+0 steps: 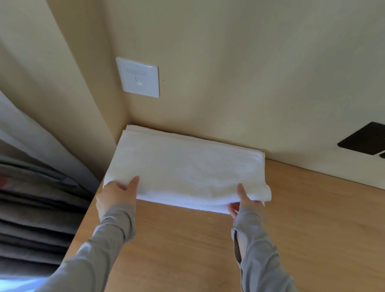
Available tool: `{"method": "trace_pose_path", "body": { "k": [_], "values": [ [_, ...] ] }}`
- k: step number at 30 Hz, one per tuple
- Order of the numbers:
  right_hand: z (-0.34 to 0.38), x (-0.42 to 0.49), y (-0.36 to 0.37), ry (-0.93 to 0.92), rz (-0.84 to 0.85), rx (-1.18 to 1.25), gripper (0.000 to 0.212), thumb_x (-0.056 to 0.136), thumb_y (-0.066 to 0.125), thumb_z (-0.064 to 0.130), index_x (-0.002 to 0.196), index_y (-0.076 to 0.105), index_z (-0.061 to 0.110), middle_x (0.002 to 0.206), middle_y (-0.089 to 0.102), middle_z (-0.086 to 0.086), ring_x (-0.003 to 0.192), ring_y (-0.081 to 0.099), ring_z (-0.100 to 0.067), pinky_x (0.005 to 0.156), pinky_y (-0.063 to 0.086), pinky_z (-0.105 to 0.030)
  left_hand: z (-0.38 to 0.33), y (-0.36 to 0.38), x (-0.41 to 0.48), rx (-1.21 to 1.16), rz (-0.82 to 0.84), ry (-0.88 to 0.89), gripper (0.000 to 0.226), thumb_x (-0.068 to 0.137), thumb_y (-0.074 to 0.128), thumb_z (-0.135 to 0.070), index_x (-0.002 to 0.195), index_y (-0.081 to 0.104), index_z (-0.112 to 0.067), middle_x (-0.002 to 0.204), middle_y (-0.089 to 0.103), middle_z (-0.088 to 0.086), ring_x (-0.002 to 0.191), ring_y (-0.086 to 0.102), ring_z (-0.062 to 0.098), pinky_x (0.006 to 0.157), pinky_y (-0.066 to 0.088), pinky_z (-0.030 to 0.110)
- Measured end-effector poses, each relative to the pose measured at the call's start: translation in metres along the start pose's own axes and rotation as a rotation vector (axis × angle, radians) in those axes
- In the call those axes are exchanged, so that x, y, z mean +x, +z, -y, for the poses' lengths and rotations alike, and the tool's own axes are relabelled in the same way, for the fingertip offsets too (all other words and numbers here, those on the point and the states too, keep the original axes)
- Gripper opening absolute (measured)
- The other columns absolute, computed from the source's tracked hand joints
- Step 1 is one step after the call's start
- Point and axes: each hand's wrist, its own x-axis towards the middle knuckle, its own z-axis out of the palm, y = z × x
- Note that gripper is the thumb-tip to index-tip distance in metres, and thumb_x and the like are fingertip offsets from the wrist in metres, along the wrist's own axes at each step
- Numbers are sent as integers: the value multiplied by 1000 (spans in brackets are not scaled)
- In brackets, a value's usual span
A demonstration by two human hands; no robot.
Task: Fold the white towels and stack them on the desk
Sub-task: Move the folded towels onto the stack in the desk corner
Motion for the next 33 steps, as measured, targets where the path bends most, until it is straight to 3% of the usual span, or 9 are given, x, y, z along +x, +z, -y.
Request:
{"method": "trace_pose_path", "body": {
  "k": [4, 8, 10, 15, 20, 23, 27, 30, 33],
  "values": [
    [7, 2, 7, 195, 43, 223, 44, 74, 78, 32, 100, 50, 9, 76, 49, -6, 60, 44, -16, 83, 50, -25, -6, 9, -1, -471, -10, -295, 50, 77, 71, -49, 49, 54, -11, 35, 56, -2, 60, 67, 27, 67, 57, 37],
    [15, 3, 8, 217, 84, 191, 40, 75, 76, 33, 75, 44, 11, 64, 40, -4, 55, 37, -16, 64, 46, -21, -6, 19, 9, -892, 53, -503, 41, 68, 80, -42, 66, 47, -17, 76, 64, 2, 61, 59, 16, 59, 52, 29],
    [17, 2, 8, 222, 110, 192, 40, 75, 75, 36, 76, 47, 8, 66, 45, -5, 58, 43, -15, 62, 47, -24, -10, 22, 16, -936, 38, -536, 47, 58, 85, -44, 67, 47, -18, 70, 60, 0, 62, 59, 18, 67, 51, 34],
    [27, -2, 11, 227, 210, 211, 46, 76, 72, 45, 90, 55, 5, 78, 59, -10, 69, 59, -21, 48, 54, -27, -36, 25, 36, -957, 226, -568, 48, 63, 81, -48, 77, 48, -15, 76, 60, 4, 64, 58, 20, 66, 53, 35],
    [35, -8, 18, 94, 153, 269, 44, 87, 65, 25, 125, 48, 9, 122, 57, -15, 113, 55, -33, 97, 48, -44, -51, 19, 41, -955, 272, -547, 47, 82, 69, -39, 116, 52, -12, 101, 58, 8, 86, 58, 26, 82, 51, 38],
    [47, -25, 22, 88, 228, 454, 32, 88, 64, 25, 114, 53, 11, 114, 61, -15, 103, 59, -34, 95, 49, -48, -61, 5, 27, -1007, 221, -439, 51, 87, 64, -37, 128, 49, -10, 108, 55, 9, 94, 54, 27, 86, 49, 38],
    [67, -51, 21, 51, 346, 607, 28, 89, 62, 28, 107, 53, 10, 97, 63, -15, 88, 61, -33, 92, 48, -51, -88, -26, 4, -1308, 428, -437, 50, 92, 57, -37, 134, 44, -12, 118, 54, 9, 102, 53, 28, 88, 46, 42],
    [84, -77, 13, 25, 432, 685, 24, 89, 61, 29, 95, 53, 8, 97, 62, -18, 85, 61, -36, 91, 47, -55, -107, -51, -8, -1465, 507, -392, 50, 94, 56, -31, 135, 41, -8, 120, 54, 13, 110, 53, 32, 95, 44, 49],
    [98, -105, 0, -68, 531, 764, 28, 91, 57, 31, 107, 52, 8, 110, 61, -19, 96, 59, -38, 83, 48, -58, -120, -80, -25, -1560, 595, -272, 47, 94, 55, -29, 133, 40, -6, 114, 56, 14, 102, 56, 32, 96, 44, 51]
  ]
}}
